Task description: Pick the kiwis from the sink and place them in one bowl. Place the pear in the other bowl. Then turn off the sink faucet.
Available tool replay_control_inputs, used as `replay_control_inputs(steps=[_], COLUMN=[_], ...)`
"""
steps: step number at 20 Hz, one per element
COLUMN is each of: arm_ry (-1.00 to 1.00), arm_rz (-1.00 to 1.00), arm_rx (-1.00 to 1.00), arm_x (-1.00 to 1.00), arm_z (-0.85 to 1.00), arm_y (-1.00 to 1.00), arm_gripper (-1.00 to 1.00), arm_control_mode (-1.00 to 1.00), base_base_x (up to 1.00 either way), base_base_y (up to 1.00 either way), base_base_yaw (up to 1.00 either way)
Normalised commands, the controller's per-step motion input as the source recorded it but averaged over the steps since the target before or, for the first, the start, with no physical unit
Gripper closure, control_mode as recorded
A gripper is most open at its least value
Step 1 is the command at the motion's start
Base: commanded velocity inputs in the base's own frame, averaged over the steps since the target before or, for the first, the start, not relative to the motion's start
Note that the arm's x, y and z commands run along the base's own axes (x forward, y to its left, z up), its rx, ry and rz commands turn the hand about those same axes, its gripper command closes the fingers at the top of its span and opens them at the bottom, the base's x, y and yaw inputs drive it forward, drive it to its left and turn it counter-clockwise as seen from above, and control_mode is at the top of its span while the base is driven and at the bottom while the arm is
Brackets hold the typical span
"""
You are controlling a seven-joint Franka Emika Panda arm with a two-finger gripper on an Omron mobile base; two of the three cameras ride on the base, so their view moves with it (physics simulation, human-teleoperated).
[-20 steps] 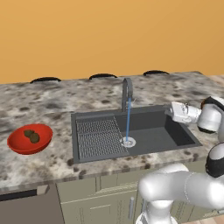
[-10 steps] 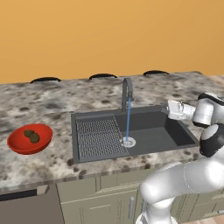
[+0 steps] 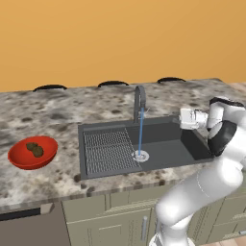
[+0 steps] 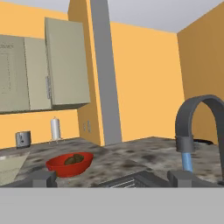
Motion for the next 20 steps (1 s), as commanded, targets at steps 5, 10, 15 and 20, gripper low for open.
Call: replay_control_inputs(steps=[5, 10, 15, 20], arm_ry=[0.00, 0.00, 0.00, 0.00], arm_rz=[0.00, 0.00, 0.00, 0.00], arm_rx=[-0.06, -0.04, -0.04, -0.03], arm_x=[0.38, 0.34, 0.40, 0.43], arm_z=[-0.12, -0.14, -0.13, -0.11], arm_y=[0.00, 0.00, 0.00, 0.00], arm_gripper=[-1.00, -1.00, -1.00, -1.00], arm_control_mode=[-1.00, -1.00, -1.00, -1.00], base_base_x=[0.00, 0.00, 0.00, 0.00], base_base_y=[0.00, 0.00, 0.00, 0.00], base_base_yaw=[0.00, 0.00, 0.00, 0.00])
